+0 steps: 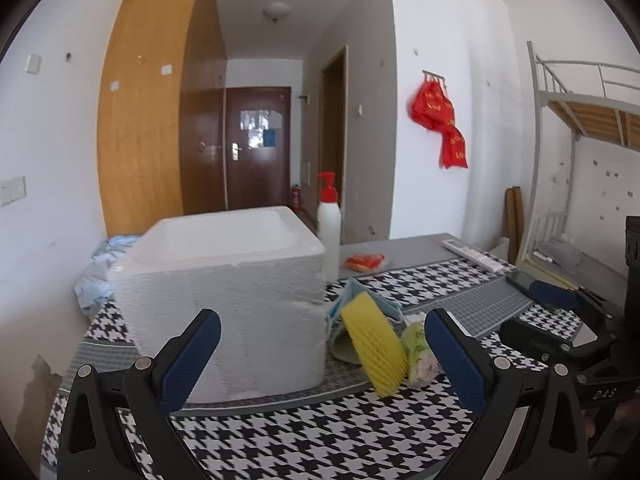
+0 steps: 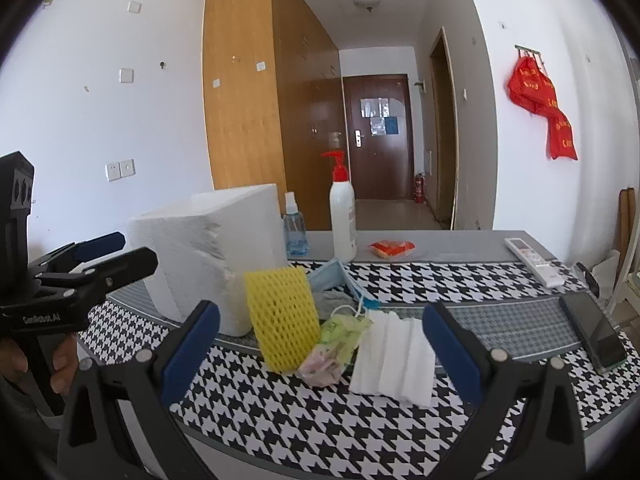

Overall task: Organize soft objects
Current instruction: 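Bring left tool to the yellow mesh sponge while right tool nears the white folded cloth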

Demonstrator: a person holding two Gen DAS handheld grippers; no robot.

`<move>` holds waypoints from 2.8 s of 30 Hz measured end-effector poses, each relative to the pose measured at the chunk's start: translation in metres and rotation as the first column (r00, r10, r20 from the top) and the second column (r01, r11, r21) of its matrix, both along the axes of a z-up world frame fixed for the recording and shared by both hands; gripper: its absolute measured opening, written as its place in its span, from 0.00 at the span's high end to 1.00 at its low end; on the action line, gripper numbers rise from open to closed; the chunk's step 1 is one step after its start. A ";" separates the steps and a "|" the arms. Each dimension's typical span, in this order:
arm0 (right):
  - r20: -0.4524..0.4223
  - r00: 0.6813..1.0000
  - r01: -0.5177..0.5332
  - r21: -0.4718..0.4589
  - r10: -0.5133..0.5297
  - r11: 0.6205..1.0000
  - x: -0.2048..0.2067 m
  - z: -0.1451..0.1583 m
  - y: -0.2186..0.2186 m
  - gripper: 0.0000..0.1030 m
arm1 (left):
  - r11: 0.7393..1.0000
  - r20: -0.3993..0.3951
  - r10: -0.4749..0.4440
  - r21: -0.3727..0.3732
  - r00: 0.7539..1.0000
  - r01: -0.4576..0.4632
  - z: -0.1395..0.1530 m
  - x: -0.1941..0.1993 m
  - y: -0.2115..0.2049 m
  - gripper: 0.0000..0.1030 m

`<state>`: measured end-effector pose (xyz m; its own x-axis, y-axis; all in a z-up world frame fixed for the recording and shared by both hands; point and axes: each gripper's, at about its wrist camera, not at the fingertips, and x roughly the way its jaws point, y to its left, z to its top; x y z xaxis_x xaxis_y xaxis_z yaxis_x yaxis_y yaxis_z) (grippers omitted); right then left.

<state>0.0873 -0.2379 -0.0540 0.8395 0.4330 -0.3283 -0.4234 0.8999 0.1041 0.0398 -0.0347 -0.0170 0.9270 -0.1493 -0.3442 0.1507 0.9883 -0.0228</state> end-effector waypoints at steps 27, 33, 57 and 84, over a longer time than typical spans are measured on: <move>-0.095 0.995 0.032 -0.011 -0.033 0.999 0.032 -0.025 -0.015 0.01 | 0.998 -0.174 -0.068 -0.026 0.982 0.064 -0.035 0.046 -0.023 0.01; -0.113 0.993 0.039 -0.017 -0.041 0.999 0.037 -0.029 -0.017 0.00 | 0.996 -0.203 -0.084 -0.035 0.976 0.078 -0.042 0.055 -0.026 0.01; -0.131 0.990 0.058 -0.014 -0.060 0.998 0.041 -0.035 -0.026 0.01 | 0.994 -0.277 -0.108 -0.021 0.955 0.106 -0.057 0.078 -0.042 0.01; -0.176 0.982 0.059 -0.025 -0.063 0.998 0.052 -0.046 -0.026 0.00 | 0.984 -0.390 -0.172 -0.110 0.904 0.140 -0.079 0.106 -0.049 0.49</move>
<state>0.1393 -0.2639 -0.0997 0.7919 0.3748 -0.4820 -0.3443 0.9261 0.1545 0.1454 -0.0836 -0.0964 0.6788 -0.3217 -0.6601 0.2652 0.9457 -0.1882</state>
